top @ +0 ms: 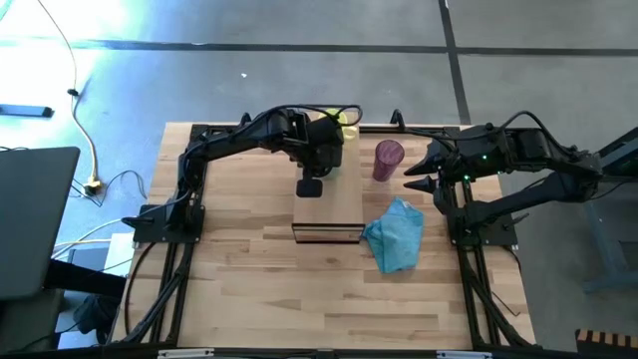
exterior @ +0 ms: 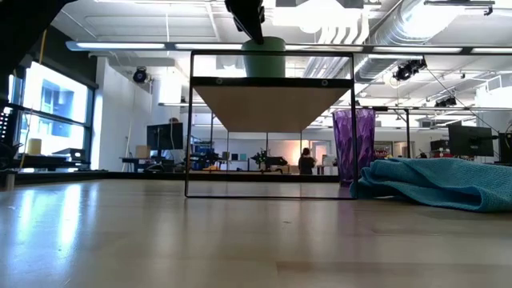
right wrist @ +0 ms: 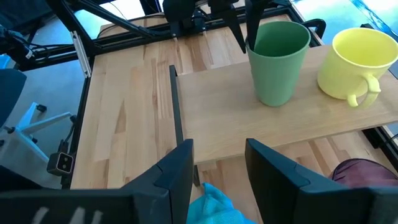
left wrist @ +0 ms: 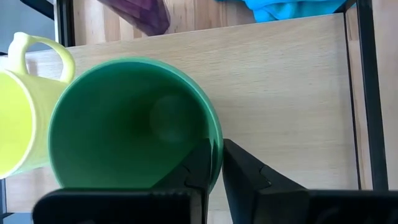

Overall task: Stack small to large cups/mugs on shelf
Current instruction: Put the green cup on the shelf

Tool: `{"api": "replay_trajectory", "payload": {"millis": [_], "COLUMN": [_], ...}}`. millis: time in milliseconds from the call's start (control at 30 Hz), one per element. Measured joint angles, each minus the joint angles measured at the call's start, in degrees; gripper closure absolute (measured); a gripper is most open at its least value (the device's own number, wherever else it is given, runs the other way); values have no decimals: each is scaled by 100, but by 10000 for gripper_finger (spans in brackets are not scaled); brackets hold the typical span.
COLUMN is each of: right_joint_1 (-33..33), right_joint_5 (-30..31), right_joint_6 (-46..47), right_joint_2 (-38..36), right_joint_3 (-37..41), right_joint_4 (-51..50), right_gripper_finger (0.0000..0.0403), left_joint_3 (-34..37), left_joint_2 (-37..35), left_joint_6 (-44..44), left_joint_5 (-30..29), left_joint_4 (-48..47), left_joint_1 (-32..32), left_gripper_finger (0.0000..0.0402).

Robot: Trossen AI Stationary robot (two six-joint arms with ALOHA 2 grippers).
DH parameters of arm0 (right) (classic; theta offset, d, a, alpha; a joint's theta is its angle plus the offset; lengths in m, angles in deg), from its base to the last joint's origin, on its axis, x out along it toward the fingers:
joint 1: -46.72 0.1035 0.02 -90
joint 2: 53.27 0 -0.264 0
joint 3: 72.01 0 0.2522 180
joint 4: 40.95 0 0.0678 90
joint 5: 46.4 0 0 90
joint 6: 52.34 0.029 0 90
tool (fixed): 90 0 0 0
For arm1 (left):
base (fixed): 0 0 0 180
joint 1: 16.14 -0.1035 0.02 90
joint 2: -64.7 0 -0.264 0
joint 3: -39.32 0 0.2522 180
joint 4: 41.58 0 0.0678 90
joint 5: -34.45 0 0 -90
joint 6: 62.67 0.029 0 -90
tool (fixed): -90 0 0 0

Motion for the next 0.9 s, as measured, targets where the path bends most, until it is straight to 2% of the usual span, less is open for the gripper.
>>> {"api": "replay_trajectory", "payload": {"millis": [233,633,900], "right_joint_1": [1,1,0], "right_joint_5": [0,0,0], "right_joint_6": [0,0,0], "right_joint_2": [2,1,0], "right_joint_3": [0,2,2], "right_joint_4": [0,0,0], "right_gripper_finger": [265,265,265], "left_joint_3": [0,0,0], "left_joint_2": [0,0,0], "left_joint_6": [1,0,0], "left_joint_5": [-66,-280,-389], "left_joint_4": [23,59,23], "left_joint_1": [0,0,0], "left_gripper_finger": [356,288,280]}}
